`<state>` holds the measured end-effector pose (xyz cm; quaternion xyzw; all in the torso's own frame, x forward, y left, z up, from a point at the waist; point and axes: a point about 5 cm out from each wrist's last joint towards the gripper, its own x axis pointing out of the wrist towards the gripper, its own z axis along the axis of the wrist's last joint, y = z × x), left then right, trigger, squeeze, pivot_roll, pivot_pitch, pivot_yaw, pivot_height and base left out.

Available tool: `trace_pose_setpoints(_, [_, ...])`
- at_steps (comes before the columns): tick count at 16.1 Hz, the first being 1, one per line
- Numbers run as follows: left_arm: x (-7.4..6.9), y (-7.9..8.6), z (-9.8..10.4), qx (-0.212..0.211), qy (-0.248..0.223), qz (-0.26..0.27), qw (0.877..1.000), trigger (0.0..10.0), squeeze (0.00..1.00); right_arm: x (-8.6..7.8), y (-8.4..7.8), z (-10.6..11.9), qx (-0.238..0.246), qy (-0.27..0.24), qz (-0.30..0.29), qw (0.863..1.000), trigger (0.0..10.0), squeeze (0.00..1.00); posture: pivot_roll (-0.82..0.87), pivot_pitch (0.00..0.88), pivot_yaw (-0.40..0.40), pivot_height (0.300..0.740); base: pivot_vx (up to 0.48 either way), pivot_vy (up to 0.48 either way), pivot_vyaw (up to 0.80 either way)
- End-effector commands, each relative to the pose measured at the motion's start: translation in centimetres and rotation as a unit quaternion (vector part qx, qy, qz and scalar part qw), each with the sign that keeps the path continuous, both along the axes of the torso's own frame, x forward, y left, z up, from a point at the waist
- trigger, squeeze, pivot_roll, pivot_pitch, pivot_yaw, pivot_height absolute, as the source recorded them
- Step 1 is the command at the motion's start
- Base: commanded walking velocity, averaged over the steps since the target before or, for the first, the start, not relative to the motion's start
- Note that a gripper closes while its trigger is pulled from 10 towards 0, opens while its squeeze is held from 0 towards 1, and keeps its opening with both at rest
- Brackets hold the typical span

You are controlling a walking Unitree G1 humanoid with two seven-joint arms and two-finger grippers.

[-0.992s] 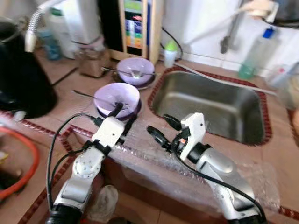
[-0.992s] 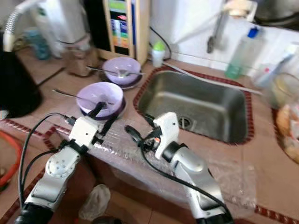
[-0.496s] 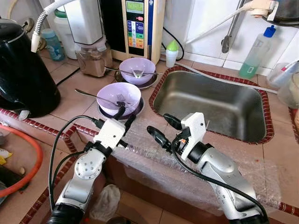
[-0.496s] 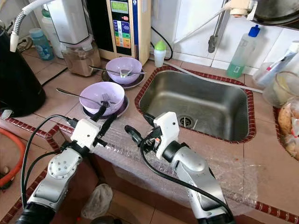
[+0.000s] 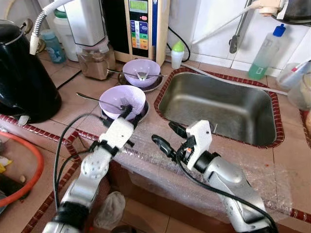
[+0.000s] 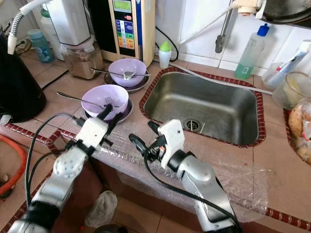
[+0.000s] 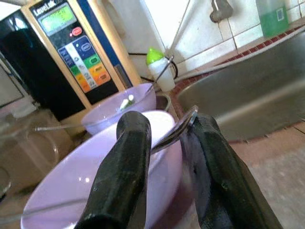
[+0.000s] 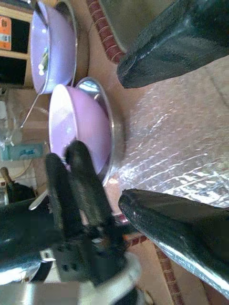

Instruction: Kitchen organization

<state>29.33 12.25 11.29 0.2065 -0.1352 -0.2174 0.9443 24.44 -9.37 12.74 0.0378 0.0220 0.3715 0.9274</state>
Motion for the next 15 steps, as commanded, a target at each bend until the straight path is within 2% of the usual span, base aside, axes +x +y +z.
trace_pose_setpoints(1, [0.4,-0.1,0.2,0.009,-0.007,-0.003,1.000,10.0,0.00,-0.3,0.3,0.9,-0.003,-0.022,0.004,1.000,10.0,0.00,-0.04,0.000,0.041,0.740,0.000,0.000,0.00])
trace_pose_setpoints(2, [0.9,-0.4,0.3,0.013,-0.010,-0.006,1.000,10.0,0.00,-0.4,0.3,0.9,-0.002,-0.022,0.004,1.000,10.0,0.00,-0.05,0.000,0.044,0.740,0.000,0.000,0.00])
trace_pose_setpoints(3, [1.3,-0.6,0.3,0.014,-0.010,-0.010,1.000,9.0,0.00,-0.4,0.4,0.9,-0.002,-0.021,0.003,1.000,10.0,0.00,-0.05,0.000,0.048,0.740,0.000,0.000,0.00])
trace_pose_setpoints(4, [1.5,-0.8,0.3,0.014,-0.008,-0.014,1.000,3.2,0.00,-0.5,0.3,0.8,-0.004,-0.022,0.001,1.000,10.0,0.00,-0.05,0.000,0.051,0.740,0.000,0.000,0.00])
trace_pose_setpoints(5, [1.6,-0.9,0.3,0.014,-0.007,-0.018,1.000,0.0,0.00,-0.5,0.3,0.8,-0.005,-0.023,-0.002,1.000,10.0,0.00,-0.06,0.000,0.053,0.740,0.000,0.000,0.00])
trace_pose_setpoints(15, [1.5,-0.6,0.0,0.010,-0.020,-0.021,1.000,0.0,0.00,0.0,0.5,0.8,-0.004,-0.025,0.002,1.000,10.0,0.00,-0.03,0.000,0.041,0.740,0.000,0.000,0.00])
